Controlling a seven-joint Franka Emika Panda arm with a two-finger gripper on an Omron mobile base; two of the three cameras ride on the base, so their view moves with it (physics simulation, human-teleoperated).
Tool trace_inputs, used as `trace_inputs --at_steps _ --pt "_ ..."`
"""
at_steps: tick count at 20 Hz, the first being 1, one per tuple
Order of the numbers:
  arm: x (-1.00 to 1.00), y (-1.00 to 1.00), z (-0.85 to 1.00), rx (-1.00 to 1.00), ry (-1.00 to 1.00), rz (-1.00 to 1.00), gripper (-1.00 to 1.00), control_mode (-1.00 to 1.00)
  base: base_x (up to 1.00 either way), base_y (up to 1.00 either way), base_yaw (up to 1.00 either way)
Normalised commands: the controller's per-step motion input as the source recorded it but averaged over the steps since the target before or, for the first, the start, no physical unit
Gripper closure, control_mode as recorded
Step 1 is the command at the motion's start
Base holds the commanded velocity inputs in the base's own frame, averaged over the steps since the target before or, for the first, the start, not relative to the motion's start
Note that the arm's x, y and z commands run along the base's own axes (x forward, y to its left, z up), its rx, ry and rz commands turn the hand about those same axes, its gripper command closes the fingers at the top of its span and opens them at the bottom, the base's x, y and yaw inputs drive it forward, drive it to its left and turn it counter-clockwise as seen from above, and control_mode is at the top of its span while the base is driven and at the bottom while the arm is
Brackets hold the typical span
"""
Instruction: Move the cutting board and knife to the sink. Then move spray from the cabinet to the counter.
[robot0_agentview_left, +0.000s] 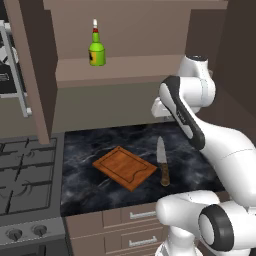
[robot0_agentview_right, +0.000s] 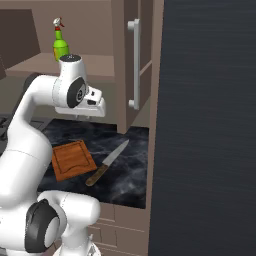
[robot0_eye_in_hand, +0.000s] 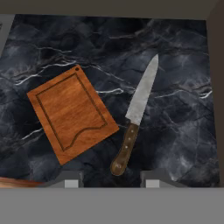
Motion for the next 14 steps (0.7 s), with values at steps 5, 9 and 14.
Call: trace_inputs --at_steps 5,9,14 --pt "-0.06 0.08 -0.06 -0.03 0.00 0.00 -1.00 -1.00 0.00 0.00 0.00" --pt "-0.01 0.19 -0.23 -0.01 0.00 0.00 -1.00 -1.00 0.00 0.00 0.00" --pt "0.00 0.30 -0.37 0.00 0.02 0.00 -1.00 -1.00 0.00 0.00 0.00"
